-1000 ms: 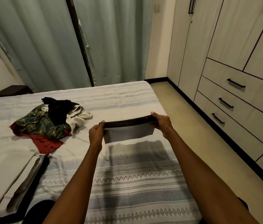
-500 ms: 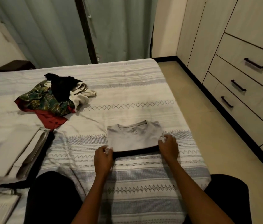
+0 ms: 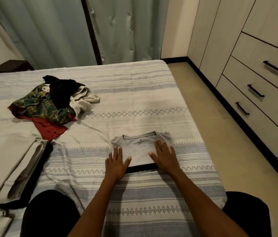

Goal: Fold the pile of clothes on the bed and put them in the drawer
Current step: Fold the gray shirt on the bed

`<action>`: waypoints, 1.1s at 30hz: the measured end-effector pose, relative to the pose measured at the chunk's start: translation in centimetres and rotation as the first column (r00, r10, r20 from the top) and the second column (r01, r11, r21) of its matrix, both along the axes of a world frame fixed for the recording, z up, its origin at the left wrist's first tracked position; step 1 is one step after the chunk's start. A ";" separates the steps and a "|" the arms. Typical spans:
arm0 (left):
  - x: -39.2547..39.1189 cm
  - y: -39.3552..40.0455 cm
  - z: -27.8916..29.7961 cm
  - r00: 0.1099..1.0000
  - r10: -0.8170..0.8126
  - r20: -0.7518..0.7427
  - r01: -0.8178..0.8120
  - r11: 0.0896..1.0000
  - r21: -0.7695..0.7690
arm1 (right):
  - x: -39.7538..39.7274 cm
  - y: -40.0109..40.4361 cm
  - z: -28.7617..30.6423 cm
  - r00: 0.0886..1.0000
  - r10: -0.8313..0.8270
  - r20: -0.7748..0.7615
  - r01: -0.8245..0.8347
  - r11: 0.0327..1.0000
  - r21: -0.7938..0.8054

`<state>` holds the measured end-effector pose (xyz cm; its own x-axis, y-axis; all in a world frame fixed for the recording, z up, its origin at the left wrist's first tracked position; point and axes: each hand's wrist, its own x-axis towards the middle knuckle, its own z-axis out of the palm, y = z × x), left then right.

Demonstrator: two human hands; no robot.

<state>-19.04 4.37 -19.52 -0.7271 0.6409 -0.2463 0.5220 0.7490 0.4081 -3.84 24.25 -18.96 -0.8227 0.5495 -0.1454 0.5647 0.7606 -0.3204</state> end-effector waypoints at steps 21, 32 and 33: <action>-1.1 -1.0 9.1 0.585 0.348 0.732 -0.699 0.675 0.237 | -0.1 0.5 3.7 0.734 -0.679 0.000 0.347 0.376 -0.859; -2.1 -20.5 19.7 0.651 0.497 0.574 -0.733 0.214 0.646 | -12.1 -16.4 15.7 0.903 -0.349 -0.250 -0.177 0.227 -0.958; -1.5 -22.9 20.1 0.651 0.527 0.546 -0.703 0.149 0.695 | -13.1 -18.5 16.7 0.906 -0.319 -0.277 -0.216 0.215 -0.953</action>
